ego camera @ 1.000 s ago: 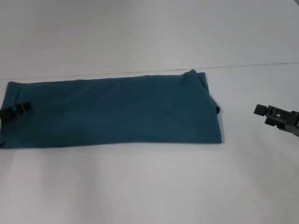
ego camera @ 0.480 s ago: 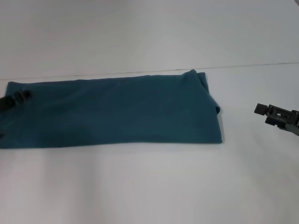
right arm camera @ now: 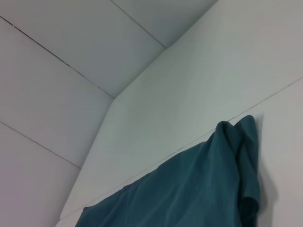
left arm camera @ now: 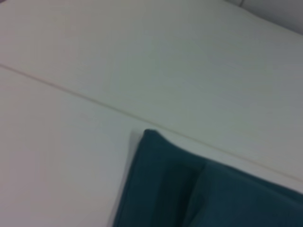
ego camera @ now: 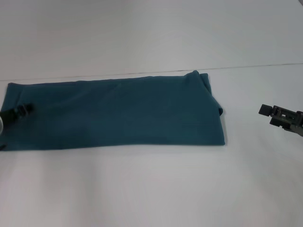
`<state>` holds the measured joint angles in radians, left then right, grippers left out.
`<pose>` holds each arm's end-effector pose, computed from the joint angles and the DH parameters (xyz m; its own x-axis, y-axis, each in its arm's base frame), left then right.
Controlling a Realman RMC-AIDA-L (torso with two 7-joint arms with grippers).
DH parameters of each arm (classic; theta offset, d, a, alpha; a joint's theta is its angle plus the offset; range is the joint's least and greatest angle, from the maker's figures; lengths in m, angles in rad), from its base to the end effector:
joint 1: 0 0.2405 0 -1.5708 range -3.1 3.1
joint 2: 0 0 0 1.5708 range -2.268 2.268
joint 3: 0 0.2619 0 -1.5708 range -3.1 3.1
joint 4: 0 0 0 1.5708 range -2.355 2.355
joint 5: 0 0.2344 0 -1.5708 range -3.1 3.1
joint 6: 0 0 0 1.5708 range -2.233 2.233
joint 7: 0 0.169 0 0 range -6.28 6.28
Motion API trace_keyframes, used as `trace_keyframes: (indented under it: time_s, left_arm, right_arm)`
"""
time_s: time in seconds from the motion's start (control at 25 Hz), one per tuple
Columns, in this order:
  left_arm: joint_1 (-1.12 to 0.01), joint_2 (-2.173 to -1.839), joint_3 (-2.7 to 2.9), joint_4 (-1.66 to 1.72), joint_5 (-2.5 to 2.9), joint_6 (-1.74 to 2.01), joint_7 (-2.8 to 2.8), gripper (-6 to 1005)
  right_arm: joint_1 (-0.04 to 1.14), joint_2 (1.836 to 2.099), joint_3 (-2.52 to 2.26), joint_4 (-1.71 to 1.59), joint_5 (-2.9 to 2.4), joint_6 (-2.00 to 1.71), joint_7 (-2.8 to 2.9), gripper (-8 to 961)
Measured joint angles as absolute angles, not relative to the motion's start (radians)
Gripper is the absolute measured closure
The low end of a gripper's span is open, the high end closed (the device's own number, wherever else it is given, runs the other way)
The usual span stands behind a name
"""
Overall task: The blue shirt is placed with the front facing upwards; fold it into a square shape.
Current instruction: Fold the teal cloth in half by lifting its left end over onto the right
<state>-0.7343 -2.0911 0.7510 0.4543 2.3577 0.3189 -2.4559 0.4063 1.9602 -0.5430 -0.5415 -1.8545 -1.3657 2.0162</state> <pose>-0.3539 0.4846 -0.0079 0.2637 0.5896 0.7634 0.8743 0.1882 -0.4474 0.3656 0.3609 0.0469 0.0778 -0.6752 -0.7335 -0.9698 -0.2220 0.1014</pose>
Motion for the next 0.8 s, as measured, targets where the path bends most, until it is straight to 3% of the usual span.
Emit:
trace_keyframes:
  time_s: [0.2, 0.4, 0.44, 0.72, 0.8]
  left_arm:
    - [-0.691, -2.087, 0.744, 0.628, 2.352, 0.55, -2.469, 367]
    - [-0.73, -1.977, 0.691, 0.643, 2.374, 0.896, -2.529, 312]
    - [-0.733, -1.971, 0.675, 0.648, 2.378, 0.928, -2.529, 294]
    - [-0.713, -1.971, 0.614, 0.72, 2.387, 0.979, -2.59, 82]
    - [-0.705, -1.982, 0.611, 0.719, 2.385, 0.92, -2.606, 81]
  right_arm:
    - [0.408, 1.959, -0.543, -0.541, -1.854, -1.364, 2.017, 3]
    - [0.409, 1.959, -0.543, -0.541, -1.852, -1.363, 2.013, 4]
    - [0.411, 1.959, -0.543, -0.541, -1.852, -1.364, 2.012, 4]
    - [0.414, 1.962, -0.542, -0.542, -1.853, -1.364, 2.009, 3]
    - [0.413, 1.963, -0.541, -0.542, -1.853, -1.364, 2.009, 3]
